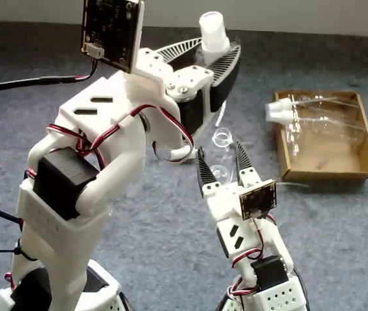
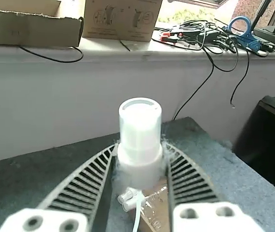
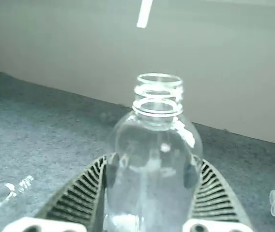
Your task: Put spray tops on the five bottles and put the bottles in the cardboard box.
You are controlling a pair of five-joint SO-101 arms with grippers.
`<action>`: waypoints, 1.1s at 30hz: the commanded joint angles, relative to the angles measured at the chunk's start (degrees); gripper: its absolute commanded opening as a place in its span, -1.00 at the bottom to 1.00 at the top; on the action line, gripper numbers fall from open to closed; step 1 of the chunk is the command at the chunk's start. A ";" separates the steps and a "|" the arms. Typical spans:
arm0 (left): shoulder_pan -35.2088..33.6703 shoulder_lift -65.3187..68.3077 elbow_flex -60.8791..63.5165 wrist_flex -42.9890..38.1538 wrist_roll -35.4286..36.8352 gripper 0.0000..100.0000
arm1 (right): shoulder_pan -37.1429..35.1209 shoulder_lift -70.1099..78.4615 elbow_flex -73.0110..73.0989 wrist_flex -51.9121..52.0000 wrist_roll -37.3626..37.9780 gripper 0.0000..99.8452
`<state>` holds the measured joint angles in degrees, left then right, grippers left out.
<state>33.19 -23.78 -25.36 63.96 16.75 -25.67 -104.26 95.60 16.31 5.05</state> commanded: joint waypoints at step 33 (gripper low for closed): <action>1.80 -11.74 33.71 -11.69 -0.09 -0.99 | -0.31 -0.22 4.53 -1.36 -0.18 -0.72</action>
<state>33.54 -32.13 2.77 53.93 16.75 -25.67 -104.18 95.60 16.31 5.05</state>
